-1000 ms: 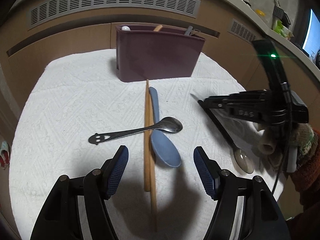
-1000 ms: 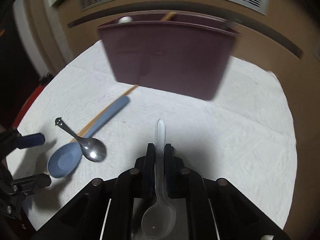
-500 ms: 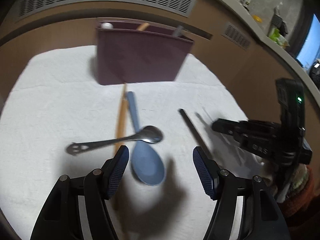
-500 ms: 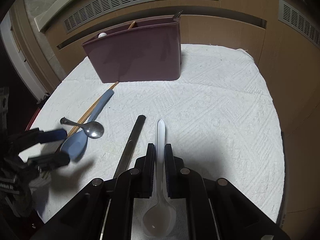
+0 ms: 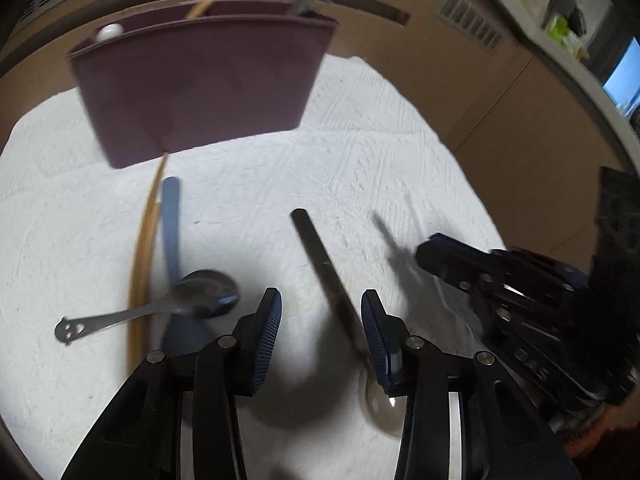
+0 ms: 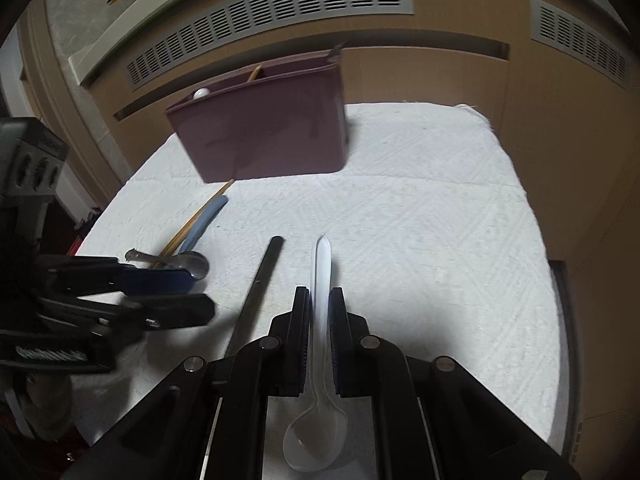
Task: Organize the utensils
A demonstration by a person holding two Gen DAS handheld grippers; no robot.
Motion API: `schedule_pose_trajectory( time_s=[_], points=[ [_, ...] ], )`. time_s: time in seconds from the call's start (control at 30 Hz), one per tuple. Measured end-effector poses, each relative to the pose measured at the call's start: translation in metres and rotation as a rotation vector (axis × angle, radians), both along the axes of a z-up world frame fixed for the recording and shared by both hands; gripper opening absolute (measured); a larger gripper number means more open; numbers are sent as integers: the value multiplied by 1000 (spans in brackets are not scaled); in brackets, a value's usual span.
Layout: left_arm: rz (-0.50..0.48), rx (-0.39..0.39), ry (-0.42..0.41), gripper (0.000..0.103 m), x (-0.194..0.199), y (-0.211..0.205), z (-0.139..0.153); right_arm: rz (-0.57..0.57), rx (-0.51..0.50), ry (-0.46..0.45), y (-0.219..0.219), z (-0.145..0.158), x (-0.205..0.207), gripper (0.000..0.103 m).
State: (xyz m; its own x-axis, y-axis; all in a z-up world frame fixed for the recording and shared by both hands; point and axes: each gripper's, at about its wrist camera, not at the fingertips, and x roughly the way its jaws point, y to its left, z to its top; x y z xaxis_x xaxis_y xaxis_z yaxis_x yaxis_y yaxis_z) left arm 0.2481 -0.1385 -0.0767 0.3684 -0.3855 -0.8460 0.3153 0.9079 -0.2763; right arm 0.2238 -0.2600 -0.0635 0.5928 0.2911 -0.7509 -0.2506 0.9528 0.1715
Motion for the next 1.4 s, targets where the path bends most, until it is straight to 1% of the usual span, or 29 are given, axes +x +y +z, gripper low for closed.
schedule_pose_trajectory(
  time_s=[0.07, 0.1, 0.17, 0.27, 0.37, 0.4, 0.47, 0.53, 0.67, 0.83, 0.87, 0.9, 0.93, 1.0, 1.03, 1.13, 1.2, 1.27, 1.33, 1.37, 1.4],
  points=[
    [14, 85, -5, 42, 5, -19, -6, -24, 8, 0, -11, 0, -3, 10],
    [21, 139, -35, 42, 5, -29, -8, -31, 13, -1, -15, 1, -5, 10],
    [13, 202, -73, 42, 0, -40, -8, -42, 15, -8, -21, 1, -9, 10],
    [-10, 255, -110, 42, -8, -44, -10, -41, 13, -11, -25, -1, -13, 10],
    [-12, 286, -128, 43, -15, -31, -9, -33, 39, 5, -26, -6, -15, 10],
    [-4, 283, -125, 43, -14, -25, -8, -31, 45, 9, -25, -8, -14, 10],
    [14, 249, -100, 42, -11, -10, -9, -29, 43, 16, -22, -11, -14, 10],
    [22, 217, -81, 40, -8, -4, -9, -30, 41, 36, -19, -12, -10, 11],
    [39, 207, -83, 40, 0, -10, -9, -71, 19, 61, -19, -13, -3, 12],
    [40, 226, -77, 40, 17, -20, -9, -113, -1, 71, -21, -12, -3, 13],
    [38, 223, -79, 38, 17, -20, -9, -117, -4, 68, -22, -11, -5, 13],
    [38, 219, -86, 26, 17, -18, -9, -120, -6, 64, -23, -10, -7, 14],
    [41, 210, -91, 18, 15, -15, -8, -119, -5, 64, -24, -10, -9, 14],
    [51, 156, -75, 13, 8, -3, -7, -110, 10, 63, -24, -8, -13, 15],
    [74, 120, -68, 12, 3, 6, -5, -105, 20, 66, -24, -7, -13, 16],
    [115, 53, -90, 12, -12, 30, 4, -99, 70, 89, -20, -9, -5, 17],
    [143, 21, -128, 12, -24, 45, 14, -108, 61, 107, -14, -11, 5, 17],
    [164, 4, -164, 12, -31, 54, 24, -116, 9, 93, -1, -11, 16, 17],
    [179, -16, -197, 12, -38, 63, 32, -89, -43, 105, 15, -12, 25, 16],
    [184, -21, -210, 12, -42, 67, 37, -79, -57, 98, 20, -12, 26, 13],
    [186, -27, -219, 12, -44, 71, 40, -57, -64, 99, 27, -11, 27, 7]
  ],
)
